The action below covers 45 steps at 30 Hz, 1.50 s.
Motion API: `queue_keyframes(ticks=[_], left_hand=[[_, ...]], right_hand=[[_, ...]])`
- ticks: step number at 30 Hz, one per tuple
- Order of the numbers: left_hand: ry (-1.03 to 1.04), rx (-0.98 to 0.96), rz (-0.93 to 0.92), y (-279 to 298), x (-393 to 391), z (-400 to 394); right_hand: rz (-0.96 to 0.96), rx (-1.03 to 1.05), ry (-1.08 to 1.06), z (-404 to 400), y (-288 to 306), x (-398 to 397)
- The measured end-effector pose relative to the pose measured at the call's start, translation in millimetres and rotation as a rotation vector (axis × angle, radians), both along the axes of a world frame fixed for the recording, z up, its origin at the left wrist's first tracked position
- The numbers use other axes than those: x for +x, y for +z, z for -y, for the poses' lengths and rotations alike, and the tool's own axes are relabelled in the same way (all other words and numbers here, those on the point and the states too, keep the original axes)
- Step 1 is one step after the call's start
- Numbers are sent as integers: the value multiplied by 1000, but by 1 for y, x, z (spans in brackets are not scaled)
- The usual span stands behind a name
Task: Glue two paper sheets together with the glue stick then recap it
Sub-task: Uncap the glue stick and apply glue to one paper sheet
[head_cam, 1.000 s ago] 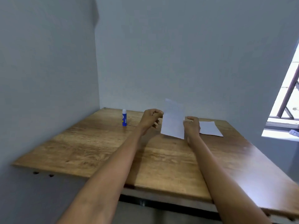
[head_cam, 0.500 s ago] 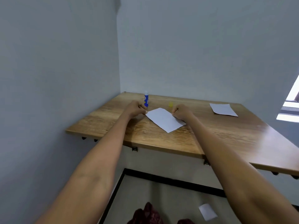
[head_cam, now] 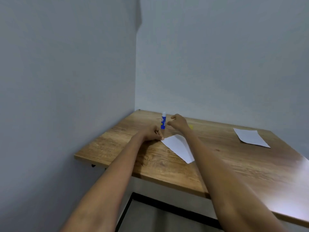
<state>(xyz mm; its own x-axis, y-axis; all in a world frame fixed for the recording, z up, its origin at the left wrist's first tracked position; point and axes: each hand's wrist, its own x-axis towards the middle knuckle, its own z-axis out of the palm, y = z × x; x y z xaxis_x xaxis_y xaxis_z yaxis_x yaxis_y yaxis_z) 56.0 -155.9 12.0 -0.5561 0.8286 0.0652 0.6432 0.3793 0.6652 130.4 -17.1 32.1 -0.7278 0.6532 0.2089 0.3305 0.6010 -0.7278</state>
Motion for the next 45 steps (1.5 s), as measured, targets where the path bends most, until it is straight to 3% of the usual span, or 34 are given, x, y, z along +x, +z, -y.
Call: queue_keyframes(ticks=[8, 15, 22, 26, 31, 45], left_hand=[[-36, 2, 29, -6, -10, -3], [-1, 63, 52, -11, -14, -7], [161, 237, -137, -19, 11, 2], [74, 99, -411, -19, 17, 19], [32, -2, -518, -22, 25, 29], [-40, 6, -520, -22, 22, 24]], right_hand=[[-4, -59, -35, 2, -14, -46], [-156, -47, 11, -7, -25, -32], [-330, -175, 187, -14, -22, 29], [-320, -216, 240, -9, -32, 47], [-439, -358, 262, 7, -32, 45], [-368, -22, 194, 15, -41, 30]])
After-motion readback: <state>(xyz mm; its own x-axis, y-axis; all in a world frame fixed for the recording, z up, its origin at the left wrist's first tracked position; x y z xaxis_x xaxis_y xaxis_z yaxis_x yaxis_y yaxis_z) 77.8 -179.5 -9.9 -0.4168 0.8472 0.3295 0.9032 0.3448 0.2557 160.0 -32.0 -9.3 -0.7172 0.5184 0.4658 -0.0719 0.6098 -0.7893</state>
